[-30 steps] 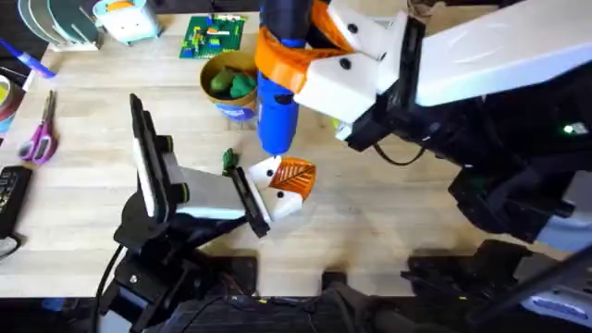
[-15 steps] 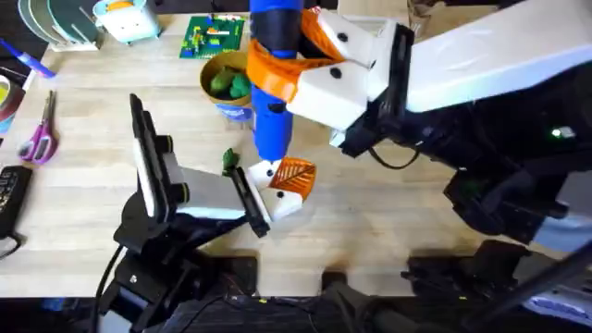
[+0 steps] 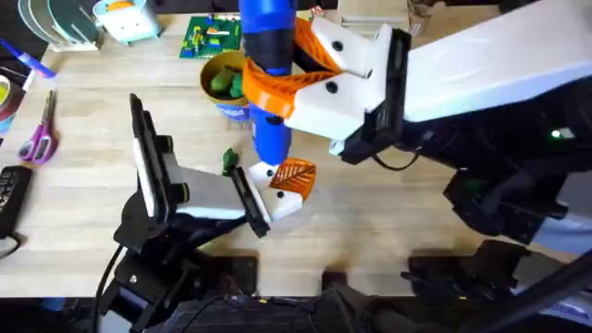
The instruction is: Pick up the gripper from the table and insert it into the empty holder that is missing its gripper. Then pick up a screw, insert it into the mounting hole, and use the screwdriver to tighten it. Finally, clean up the table by picking up the vegetable and placing it into the bucket.
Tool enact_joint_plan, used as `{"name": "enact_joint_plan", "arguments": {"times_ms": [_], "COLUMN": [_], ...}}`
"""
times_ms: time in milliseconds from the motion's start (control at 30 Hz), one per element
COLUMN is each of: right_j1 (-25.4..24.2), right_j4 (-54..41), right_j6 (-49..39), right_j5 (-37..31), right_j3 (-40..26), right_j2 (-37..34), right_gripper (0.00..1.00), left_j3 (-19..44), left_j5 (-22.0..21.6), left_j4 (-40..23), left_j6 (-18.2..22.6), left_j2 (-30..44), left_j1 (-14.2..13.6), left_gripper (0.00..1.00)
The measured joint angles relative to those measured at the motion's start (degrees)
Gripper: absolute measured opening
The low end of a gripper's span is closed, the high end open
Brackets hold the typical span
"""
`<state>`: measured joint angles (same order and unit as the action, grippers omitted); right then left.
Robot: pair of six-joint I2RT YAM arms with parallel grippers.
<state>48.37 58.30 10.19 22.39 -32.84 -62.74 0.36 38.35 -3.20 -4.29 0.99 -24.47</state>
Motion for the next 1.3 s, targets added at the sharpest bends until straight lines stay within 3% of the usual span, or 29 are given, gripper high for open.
{"name": "enact_joint_plan", "arguments": {"times_ms": [1300], "right_j1": [1.7], "right_j4": [1.9], "right_j6": [-3.3], "right_j5": [2.6], "right_j3": [0.0], "right_j2": [-3.0], "right_gripper": [0.024], "left_j3": [0.0], "left_j5": [0.0], "left_j4": [0.0], "left_j6": [0.0], "left_j2": [0.0], "left_j1": [0.0], "left_gripper": [0.009]}}
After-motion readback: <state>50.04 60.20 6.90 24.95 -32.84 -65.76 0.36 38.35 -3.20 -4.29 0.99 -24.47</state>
